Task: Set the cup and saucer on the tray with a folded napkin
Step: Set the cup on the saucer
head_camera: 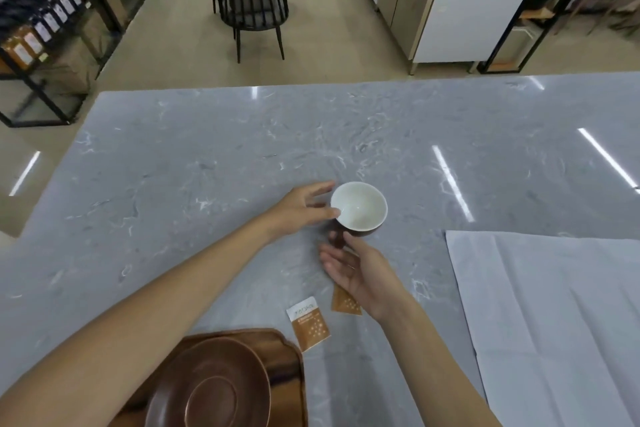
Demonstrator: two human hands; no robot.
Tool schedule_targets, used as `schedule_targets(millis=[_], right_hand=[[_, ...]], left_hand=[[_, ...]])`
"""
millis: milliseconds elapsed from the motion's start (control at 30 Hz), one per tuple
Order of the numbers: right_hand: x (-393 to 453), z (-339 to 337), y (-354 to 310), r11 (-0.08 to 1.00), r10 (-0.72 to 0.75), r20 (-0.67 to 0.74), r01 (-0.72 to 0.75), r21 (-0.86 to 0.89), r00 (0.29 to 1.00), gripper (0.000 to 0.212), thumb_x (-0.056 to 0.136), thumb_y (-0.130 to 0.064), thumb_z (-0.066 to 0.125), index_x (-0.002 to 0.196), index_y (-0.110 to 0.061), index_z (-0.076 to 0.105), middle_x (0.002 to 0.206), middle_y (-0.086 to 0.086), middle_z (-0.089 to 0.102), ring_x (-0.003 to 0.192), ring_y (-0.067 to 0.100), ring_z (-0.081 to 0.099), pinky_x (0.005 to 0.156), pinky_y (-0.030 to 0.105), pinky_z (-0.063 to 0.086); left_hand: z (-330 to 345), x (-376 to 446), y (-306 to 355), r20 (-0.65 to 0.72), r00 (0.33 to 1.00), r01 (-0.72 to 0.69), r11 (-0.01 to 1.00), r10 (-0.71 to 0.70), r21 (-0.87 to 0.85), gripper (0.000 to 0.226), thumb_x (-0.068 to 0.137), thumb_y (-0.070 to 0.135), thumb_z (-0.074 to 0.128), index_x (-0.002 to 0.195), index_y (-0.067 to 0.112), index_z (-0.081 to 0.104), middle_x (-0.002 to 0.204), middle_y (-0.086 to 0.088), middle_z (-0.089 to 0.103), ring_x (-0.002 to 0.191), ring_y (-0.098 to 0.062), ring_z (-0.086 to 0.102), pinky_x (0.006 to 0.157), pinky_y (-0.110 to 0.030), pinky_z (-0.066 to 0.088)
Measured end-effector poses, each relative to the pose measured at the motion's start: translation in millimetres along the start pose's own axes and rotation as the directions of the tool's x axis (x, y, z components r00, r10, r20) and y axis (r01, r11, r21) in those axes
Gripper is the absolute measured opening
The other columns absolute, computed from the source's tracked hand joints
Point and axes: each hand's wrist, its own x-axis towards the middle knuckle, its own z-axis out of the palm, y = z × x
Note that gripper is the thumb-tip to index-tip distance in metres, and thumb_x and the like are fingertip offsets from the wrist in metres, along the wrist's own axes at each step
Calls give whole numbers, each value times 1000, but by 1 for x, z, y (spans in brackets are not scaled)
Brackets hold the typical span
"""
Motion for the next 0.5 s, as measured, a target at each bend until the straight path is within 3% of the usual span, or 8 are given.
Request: schedule_targets(millis=[100, 367, 500], right_hand=[[7, 2, -1, 998, -5, 25, 4, 56, 1000, 33, 103, -21, 57, 121, 3, 69, 100, 15, 77, 86, 19, 75, 74, 24, 63], [8, -4, -2, 998, -64, 65, 66, -18, 996, 26, 104, -14, 53, 109, 4, 71, 92, 14, 74, 88, 19, 74, 81, 22, 62], [2, -5, -1, 995, -88, 41, 90, -43, 995, 24, 105, -11, 52, 103, 3, 71, 88, 11, 73, 87, 17, 73, 82, 22, 62]], left_hand=[[0, 7, -3, 88, 996, -21, 999, 25, -40, 63, 90, -1, 70, 146, 17, 48, 141, 3, 60, 127, -1, 58, 97, -17, 51], [4, 5, -11, 103, 995, 34, 968, -9, -248, 65, 90, -1, 70, 147, 23, 50, 149, 4, 54, 135, -9, 53, 106, -41, 52], [12, -3, -11, 45, 998, 59, 940, -46, -336, 68, 88, -5, 71, 146, 22, 50, 149, 3, 53, 132, -11, 55, 105, -43, 52]])
